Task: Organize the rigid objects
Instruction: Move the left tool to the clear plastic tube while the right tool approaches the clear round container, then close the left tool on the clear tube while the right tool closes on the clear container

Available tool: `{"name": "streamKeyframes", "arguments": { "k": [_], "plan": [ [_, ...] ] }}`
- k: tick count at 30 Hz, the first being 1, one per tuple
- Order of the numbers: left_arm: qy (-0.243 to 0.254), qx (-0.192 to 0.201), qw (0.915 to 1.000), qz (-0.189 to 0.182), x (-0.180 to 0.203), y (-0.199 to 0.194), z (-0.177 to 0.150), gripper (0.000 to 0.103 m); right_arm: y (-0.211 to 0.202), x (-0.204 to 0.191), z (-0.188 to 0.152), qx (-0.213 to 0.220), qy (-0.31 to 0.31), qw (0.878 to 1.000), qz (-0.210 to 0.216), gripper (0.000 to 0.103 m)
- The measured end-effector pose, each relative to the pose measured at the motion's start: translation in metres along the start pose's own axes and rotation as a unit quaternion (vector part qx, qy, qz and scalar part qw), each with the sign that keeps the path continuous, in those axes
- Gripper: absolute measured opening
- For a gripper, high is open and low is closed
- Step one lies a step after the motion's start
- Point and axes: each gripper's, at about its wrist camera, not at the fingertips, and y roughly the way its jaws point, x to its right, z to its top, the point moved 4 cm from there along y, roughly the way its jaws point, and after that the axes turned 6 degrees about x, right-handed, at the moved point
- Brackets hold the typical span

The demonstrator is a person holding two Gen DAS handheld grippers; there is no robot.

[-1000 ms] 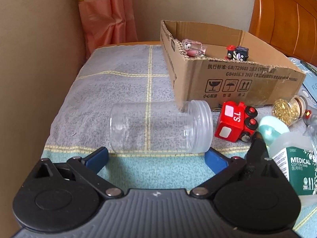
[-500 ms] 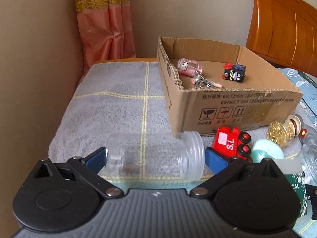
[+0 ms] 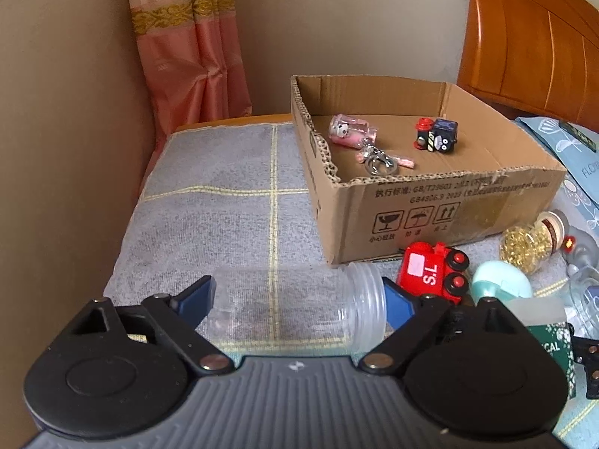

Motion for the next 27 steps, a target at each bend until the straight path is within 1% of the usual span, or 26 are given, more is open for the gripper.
{"name": "streamKeyframes", "arguments": {
  "k": [4, 9, 12, 18, 23, 27],
  "plan": [
    [0.020, -0.001, 0.9998, -0.009, 0.003, -0.009, 0.003, 0.090, -0.006, 0.002, 0.001, 0.000, -0.015, 1.000, 0.009, 0.082],
    [0.035, -0.014, 0.9990, -0.023, 0.005, -0.020, 0.004, 0.090, -0.014, 0.006, 0.003, -0.006, -0.024, 0.999, 0.030, 0.082],
    [0.045, -0.026, 0.9977, -0.043, 0.007, -0.031, 0.005, 0.090, -0.024, 0.007, 0.007, -0.005, -0.030, 0.998, 0.050, 0.082],
    [0.064, -0.034, 0.9944, -0.077, 0.018, -0.050, 0.019, 0.090, -0.043, 0.008, 0.020, 0.001, -0.034, 0.996, 0.086, 0.082],
    [0.079, -0.023, 0.9915, -0.101, 0.033, -0.063, 0.040, 0.090, -0.056, 0.012, 0.039, 0.025, -0.037, 0.993, 0.106, 0.082],
    [0.093, -0.002, 0.9897, -0.109, 0.045, -0.066, 0.063, 0.090, -0.062, 0.015, 0.060, 0.047, -0.043, 0.992, 0.106, 0.082]
  ]
}}
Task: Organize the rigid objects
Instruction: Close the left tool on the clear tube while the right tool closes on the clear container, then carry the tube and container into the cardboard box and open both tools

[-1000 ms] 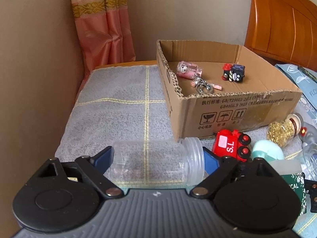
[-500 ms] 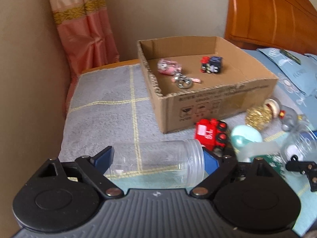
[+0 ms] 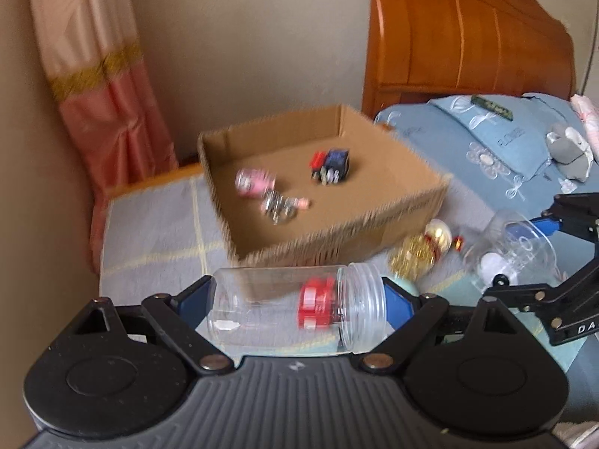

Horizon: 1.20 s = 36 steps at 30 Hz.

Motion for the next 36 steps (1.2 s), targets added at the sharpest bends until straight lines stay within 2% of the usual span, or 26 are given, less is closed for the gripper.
{"name": "streamKeyframes", "arguments": {
  "k": [6, 12, 23, 28, 32, 36],
  "plan": [
    [0.009, 0.027, 0.9996, 0.003, 0.004, 0.017, 0.040, 0.090, 0.000, 0.006, 0.031, 0.031, -0.014, 0.999, 0.000, 0.082],
    [-0.015, 0.022, 0.9996, 0.004, 0.000, 0.052, 0.061, 0.090, 0.009, 0.017, 0.058, 0.051, -0.019, 0.998, -0.010, 0.082],
    [-0.048, -0.004, 0.9986, 0.021, -0.015, 0.088, 0.056, 0.092, 0.024, 0.044, 0.082, 0.070, 0.010, 0.997, -0.025, 0.082],
    [-0.067, 0.005, 0.9977, 0.011, -0.021, 0.080, 0.054, 0.094, 0.035, 0.050, 0.085, 0.065, 0.020, 0.997, -0.024, 0.082],
    [-0.055, 0.010, 0.9982, 0.024, -0.018, 0.070, 0.049, 0.096, 0.044, 0.052, 0.087, 0.056, 0.025, 0.998, -0.025, 0.082],
    [-0.054, 0.010, 0.9983, 0.019, -0.014, 0.063, 0.038, 0.096, 0.054, 0.055, 0.092, 0.048, 0.027, 0.998, -0.030, 0.082]
  ]
}}
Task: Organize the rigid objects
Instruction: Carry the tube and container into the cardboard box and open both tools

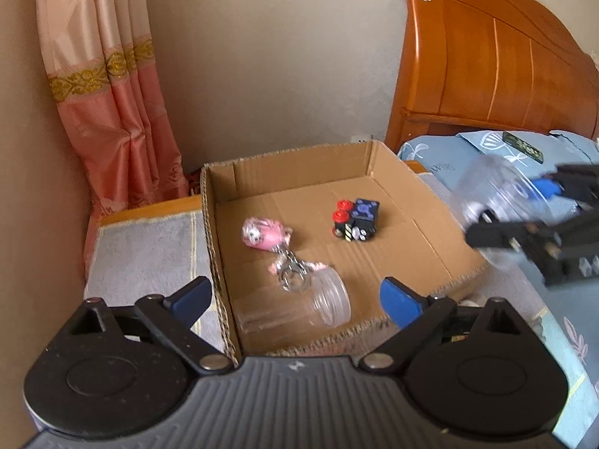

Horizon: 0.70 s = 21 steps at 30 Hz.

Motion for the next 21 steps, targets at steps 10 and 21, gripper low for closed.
{"name": "streamKeyframes", "arguments": {
  "k": [10, 21],
  "plan": [
    [-0.015, 0.006, 0.9997, 0.016, 0.005, -0.017, -0.030, 0.096, 0.030, 0.002, 0.010, -0.019, 0.009, 1.000, -0.009, 0.082],
    [-0.043, 0.013, 0.9983, 0.036, -0.002, -0.031, -0.045, 0.096, 0.061, -0.003, -0.004, -0.055, 0.020, 0.998, -0.012, 0.086]
  ]
}}
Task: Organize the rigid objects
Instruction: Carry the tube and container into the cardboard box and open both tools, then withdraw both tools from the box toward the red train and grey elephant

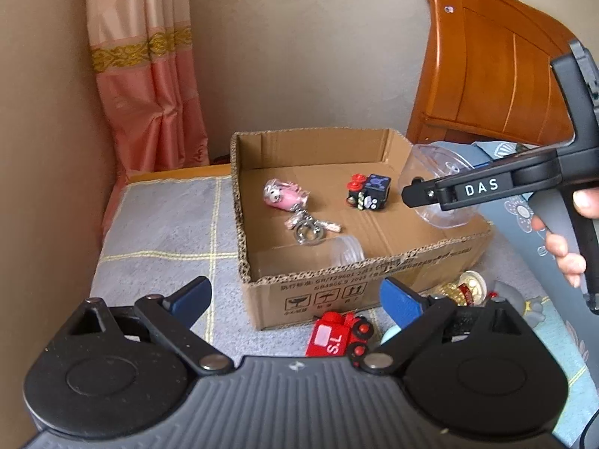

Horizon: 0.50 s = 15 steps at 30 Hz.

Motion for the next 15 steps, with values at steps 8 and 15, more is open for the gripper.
{"name": "streamKeyframes", "arguments": {
  "k": [8, 15],
  "plan": [
    [-0.001, -0.002, 1.0000, 0.002, 0.001, -0.005, -0.004, 0.096, -0.017, -0.004, -0.007, 0.009, -0.008, 1.000, -0.012, 0.103],
    [-0.001, -0.005, 1.0000, 0.005, 0.004, -0.011, -0.010, 0.096, -0.041, -0.010, -0.023, 0.015, -0.009, 1.000, -0.019, 0.103]
  ]
}}
